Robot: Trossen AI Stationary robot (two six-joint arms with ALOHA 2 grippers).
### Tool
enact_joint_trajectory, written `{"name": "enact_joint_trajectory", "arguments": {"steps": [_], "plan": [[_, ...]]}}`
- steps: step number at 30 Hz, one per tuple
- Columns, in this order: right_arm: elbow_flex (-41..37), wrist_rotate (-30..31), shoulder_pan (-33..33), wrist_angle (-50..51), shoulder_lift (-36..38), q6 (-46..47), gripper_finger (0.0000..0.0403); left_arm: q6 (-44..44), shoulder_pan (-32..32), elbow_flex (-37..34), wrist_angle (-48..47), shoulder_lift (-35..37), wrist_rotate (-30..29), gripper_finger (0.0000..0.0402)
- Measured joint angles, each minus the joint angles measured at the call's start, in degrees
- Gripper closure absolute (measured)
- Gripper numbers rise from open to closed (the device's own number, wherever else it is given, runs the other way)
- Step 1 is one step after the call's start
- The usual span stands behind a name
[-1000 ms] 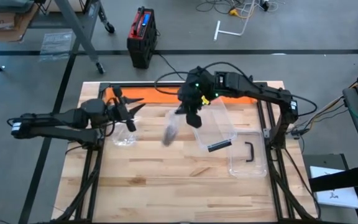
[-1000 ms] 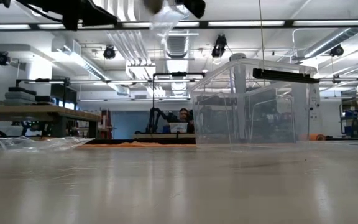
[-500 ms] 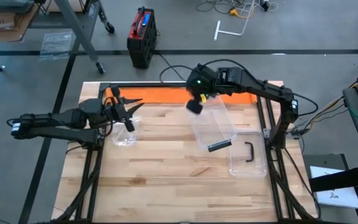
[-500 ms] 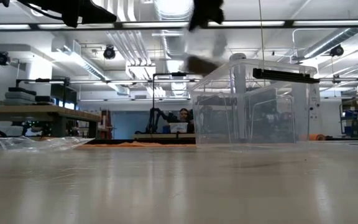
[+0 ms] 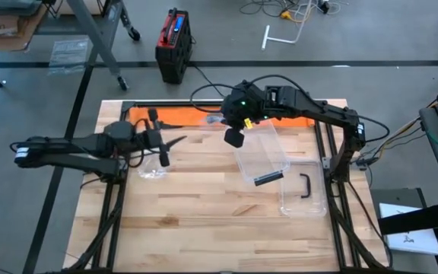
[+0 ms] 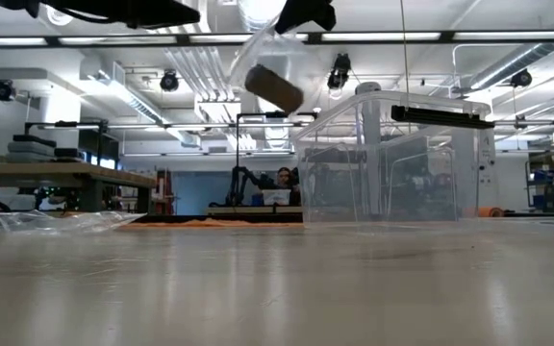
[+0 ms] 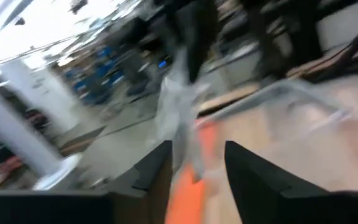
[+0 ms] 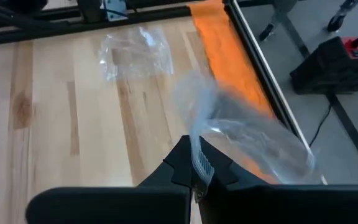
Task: Roll bandage
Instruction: Put the rolled brown bandage into the transparent zip bag
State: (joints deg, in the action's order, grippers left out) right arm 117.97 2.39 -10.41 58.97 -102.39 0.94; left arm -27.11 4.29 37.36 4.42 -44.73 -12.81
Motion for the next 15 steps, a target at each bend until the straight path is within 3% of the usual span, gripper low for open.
{"name": "enact_joint_trajectory", "arguments": {"steps": [3, 9, 15], "plan": [[0.0, 3.3, 0.0, -1.2, 0.0, 1.4, 0.0403, 0.4, 0.0, 0.0, 3.7, -3.9, 1.2, 0.0227], [0.0, 5.2, -0.1, -1.4, 0.0, 1.4, 0.0403, -1.6, 0.1, 0.0, 7.7, -10.3, -8.4, 0.0166], [0.0, 5.2, -0.1, -1.5, 0.0, 0.7, 0.0403, 0.3, 0.0, 0.0, 12.6, -15.4, -2.5, 0.0132]]}}
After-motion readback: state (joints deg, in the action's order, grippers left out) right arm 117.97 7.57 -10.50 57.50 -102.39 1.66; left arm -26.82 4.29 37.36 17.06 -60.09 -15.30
